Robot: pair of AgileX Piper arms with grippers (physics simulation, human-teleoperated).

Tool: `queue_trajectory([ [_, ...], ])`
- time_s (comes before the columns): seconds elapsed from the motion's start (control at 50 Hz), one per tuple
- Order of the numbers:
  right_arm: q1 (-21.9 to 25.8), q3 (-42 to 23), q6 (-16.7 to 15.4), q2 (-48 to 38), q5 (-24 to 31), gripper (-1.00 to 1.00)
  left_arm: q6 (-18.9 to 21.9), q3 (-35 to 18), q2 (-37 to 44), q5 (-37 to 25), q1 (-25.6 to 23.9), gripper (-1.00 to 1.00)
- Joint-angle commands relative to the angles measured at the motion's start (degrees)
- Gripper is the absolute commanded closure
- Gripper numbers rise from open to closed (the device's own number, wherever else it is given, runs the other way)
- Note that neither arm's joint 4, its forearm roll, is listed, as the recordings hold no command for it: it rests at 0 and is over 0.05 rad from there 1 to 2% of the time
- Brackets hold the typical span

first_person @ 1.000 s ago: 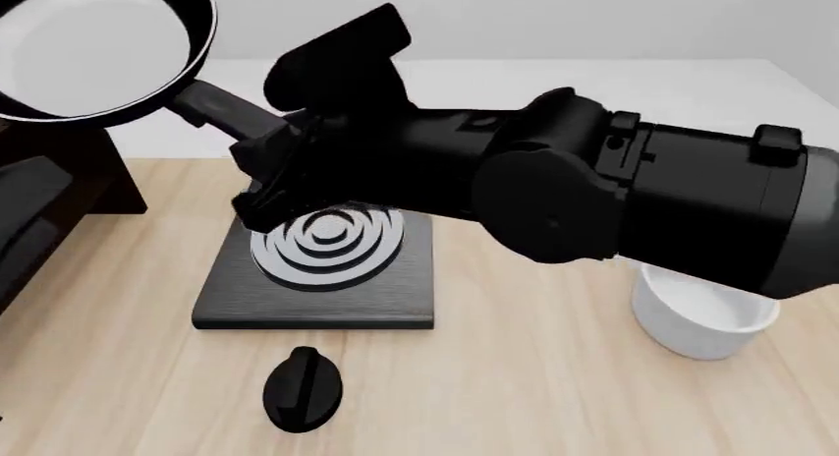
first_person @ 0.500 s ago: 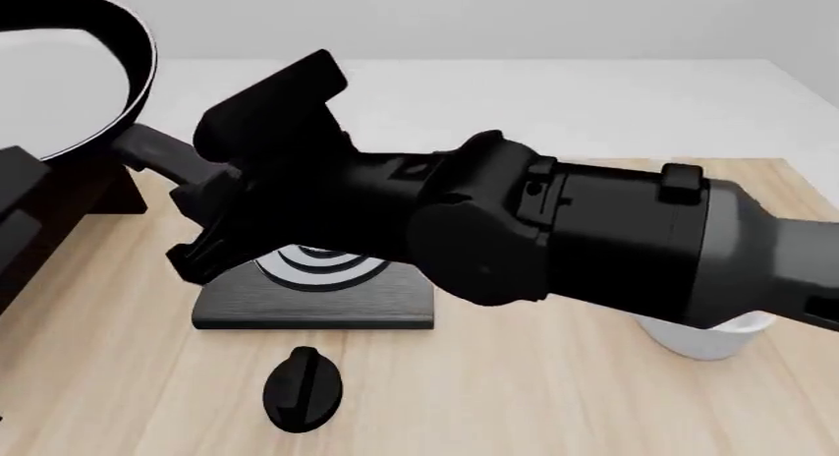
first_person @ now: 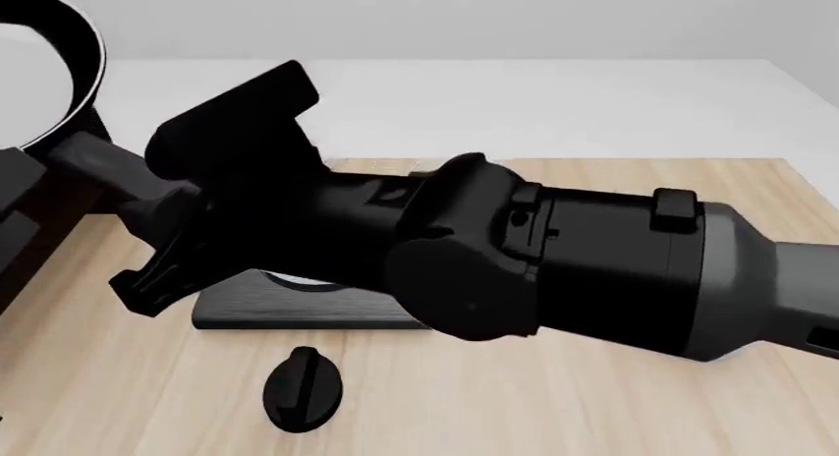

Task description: Put the frying pan on the cabinet shelf.

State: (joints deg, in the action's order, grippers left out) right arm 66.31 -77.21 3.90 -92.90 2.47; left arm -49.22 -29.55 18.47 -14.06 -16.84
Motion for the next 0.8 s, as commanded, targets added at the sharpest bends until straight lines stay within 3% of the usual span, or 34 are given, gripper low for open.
queue_trajectory([
  [0.02, 1.0, -1.8, 0.9, 0.9, -1.1, 1.0, -0.4, 0.2, -0.1, 0.1, 0.0, -1.0],
  [0.8, 5.9, -3.7, 2.5, -2.3, -2.5, 1.0, -0.7, 0.2, -0.2, 0.0, -0.5, -1.0],
])
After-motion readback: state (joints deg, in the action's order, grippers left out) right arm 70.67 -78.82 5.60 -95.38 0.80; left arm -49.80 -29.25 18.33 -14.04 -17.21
